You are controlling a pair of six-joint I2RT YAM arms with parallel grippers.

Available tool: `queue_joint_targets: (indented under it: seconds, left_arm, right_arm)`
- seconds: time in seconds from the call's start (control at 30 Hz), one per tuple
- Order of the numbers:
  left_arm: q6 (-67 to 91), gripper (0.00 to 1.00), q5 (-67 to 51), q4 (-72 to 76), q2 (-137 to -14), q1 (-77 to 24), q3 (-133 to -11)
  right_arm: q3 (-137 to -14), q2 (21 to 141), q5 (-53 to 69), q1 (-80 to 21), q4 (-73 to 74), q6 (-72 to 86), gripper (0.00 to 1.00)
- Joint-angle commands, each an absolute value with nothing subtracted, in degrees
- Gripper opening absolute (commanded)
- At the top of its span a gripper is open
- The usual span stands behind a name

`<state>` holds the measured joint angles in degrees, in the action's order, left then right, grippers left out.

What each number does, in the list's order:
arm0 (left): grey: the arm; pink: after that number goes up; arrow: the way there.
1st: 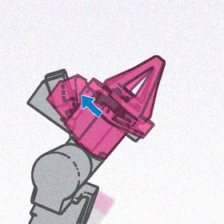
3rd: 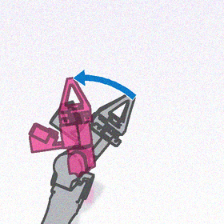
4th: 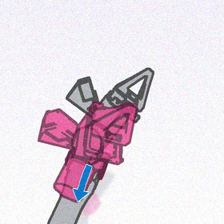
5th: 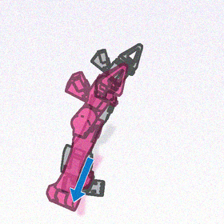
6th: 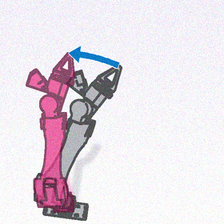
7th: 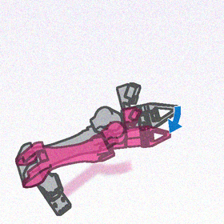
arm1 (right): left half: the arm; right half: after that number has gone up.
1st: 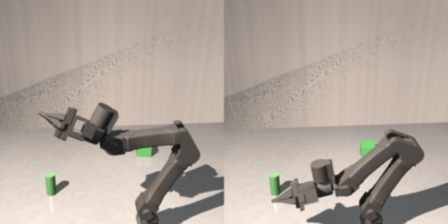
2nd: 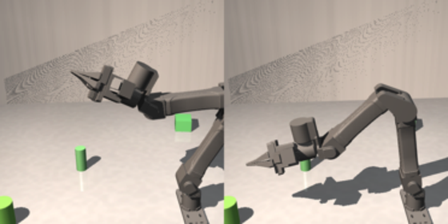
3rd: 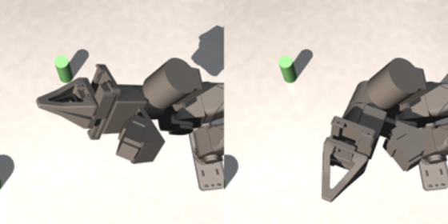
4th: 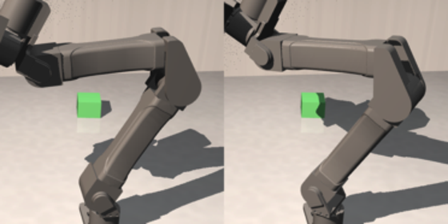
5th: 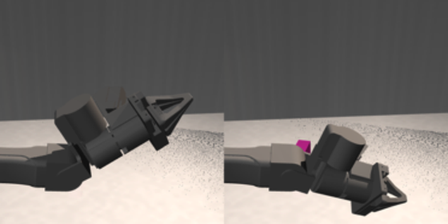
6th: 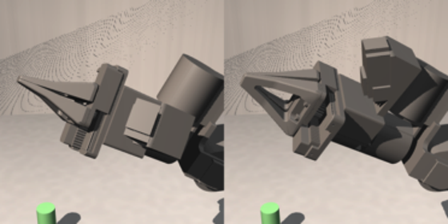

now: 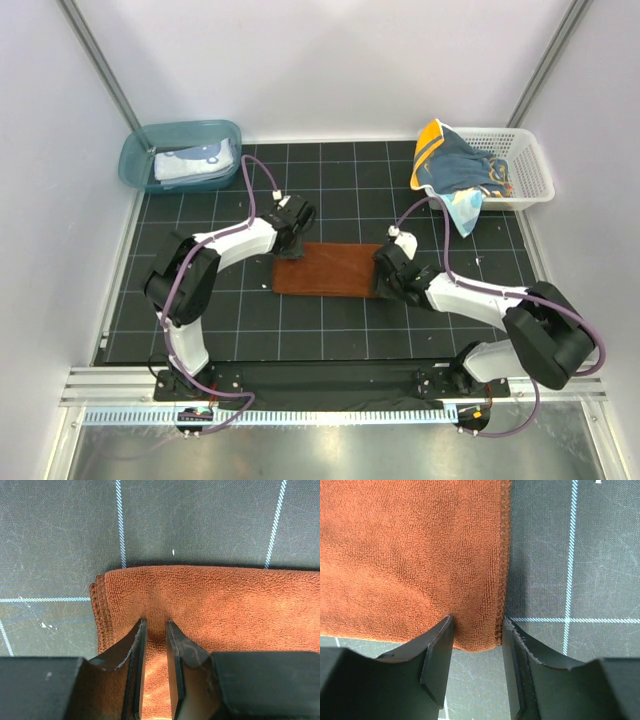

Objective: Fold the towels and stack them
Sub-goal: Smooth out wrinkles on the folded towel

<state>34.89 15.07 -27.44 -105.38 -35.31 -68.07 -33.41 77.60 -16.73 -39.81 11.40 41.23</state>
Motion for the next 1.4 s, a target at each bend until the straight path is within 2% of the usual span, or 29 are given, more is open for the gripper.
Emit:
queue_joint_targets:
  seconds: [0.0,0.23,0.3,0.47,0.63,0.77,1.03,1.37]
  left_arm:
    - [34.5,0.26,16.7,-26.5,-105.6,-34.8,-69.0]
    - [33.9,0.27,16.8,-27.1,-105.6,-34.5,-69.5]
    - [33.1,0.27,16.5,-27.3,-105.4,-34.5,-69.7]
    - [31.5,0.35,14.9,-27.6,-102.3,-34.5,-70.7]
    - [30.8,0.39,14.3,-29.9,-99.1,-34.5,-72.7]
    - [31.2,0.40,14.1,-30.8,-95.5,-36.7,-72.5]
    - [35.5,0.39,13.6,-28.3,-93.2,-42.7,-67.8]
    - [40.3,0.34,16.3,-20.3,-95.7,-47.6,-58.9]
  right_arm:
    - [-30.7,75.8,-17.6,-40.2,10.5,43.4,0.48]
    - [-28.7,68.9,-19.1,-40.1,13.8,43.9,0.49]
    - [-28.5,67.2,-19.3,-40.2,15.4,43.8,0.57]
    - [-30.4,62.4,-19.9,-40.2,18.7,43.9,0.58]
    - [-35.0,63.2,-21.4,-40.1,21.4,41.8,0.59]
    - [-39.7,67.1,-22.4,-40.2,19.9,40.3,0.60]
    - [-51.1,83.9,-21.1,-38.8,15.8,38.7,0.61]
    - [-53.8,94.3,-20.7,-36.4,12.5,38.8,0.61]
